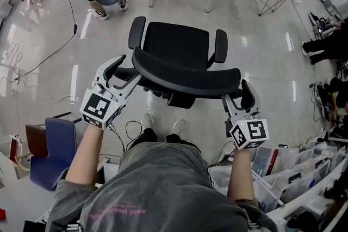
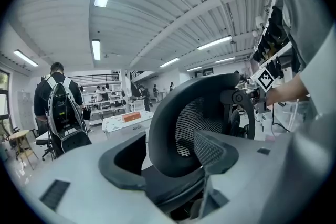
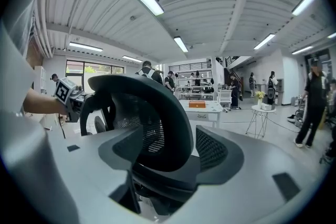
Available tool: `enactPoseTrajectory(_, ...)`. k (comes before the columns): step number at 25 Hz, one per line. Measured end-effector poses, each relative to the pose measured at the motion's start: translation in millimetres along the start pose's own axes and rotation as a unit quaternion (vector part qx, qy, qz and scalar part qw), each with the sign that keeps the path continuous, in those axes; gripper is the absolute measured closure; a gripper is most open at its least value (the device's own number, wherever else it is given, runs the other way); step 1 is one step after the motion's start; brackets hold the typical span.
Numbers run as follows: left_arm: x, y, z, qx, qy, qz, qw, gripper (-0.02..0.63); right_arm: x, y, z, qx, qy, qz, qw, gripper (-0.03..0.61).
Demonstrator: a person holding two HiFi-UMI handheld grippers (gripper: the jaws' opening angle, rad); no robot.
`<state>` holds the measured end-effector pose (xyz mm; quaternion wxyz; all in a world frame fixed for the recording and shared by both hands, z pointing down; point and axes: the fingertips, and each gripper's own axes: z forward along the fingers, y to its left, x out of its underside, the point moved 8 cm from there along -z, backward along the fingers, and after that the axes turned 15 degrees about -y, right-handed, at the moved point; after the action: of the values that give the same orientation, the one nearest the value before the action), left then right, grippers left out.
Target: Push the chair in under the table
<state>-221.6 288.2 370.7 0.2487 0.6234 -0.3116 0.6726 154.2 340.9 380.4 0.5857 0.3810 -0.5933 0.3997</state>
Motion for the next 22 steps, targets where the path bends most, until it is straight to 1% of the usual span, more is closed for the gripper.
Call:
enactPoseTrajectory(5, 0.0, 4.4, 10.9, 0.009, 0.011, 0.009, 0.9999, 0.331, 3.5, -2.9, 15.0, -0.02, 0.019, -0.024, 0.999, 0.273)
enactPoseTrajectory(9, 1.8, 4.8, 23.6, 0.024, 0.026, 0.026, 0.999, 0.33, 4.2, -8.2, 28.8, -0.032, 0.025, -0.039, 0.998, 0.273)
enactPoseTrajectory(13, 5.1, 4.9, 33.6, 0.029, 0.036, 0.025, 0.9986, 0.33, 7.8, -11.9, 37.0, -0.047, 0.039, -0.055, 0.997, 0.273)
enactPoseTrajectory(17, 9.3, 9.0, 42.8, 0.023, 0.05, 0.018, 0.9983, 0.331, 11.2, -15.1, 49.7, -0.062, 0.052, -0.054, 0.995, 0.275)
enactPoseTrajectory(20, 11.4, 12.1, 46.6, 0.008, 0.049, 0.012, 0.9987, 0.335, 12.6, -17.1, 55.5, -0.066, 0.054, -0.056, 0.995, 0.275)
enactPoseTrajectory(21, 11.9, 12.2, 47.9, 0.003, 0.047, 0.01, 0.9988, 0.344, 12.7, -18.0, 56.2, -0.069, 0.053, -0.056, 0.995, 0.275)
enactPoseTrajectory(22, 12.4, 12.4, 49.4, -0.001, 0.045, 0.008, 0.999, 0.368, 13.0, -19.0, 57.0, -0.073, 0.053, -0.055, 0.994, 0.276)
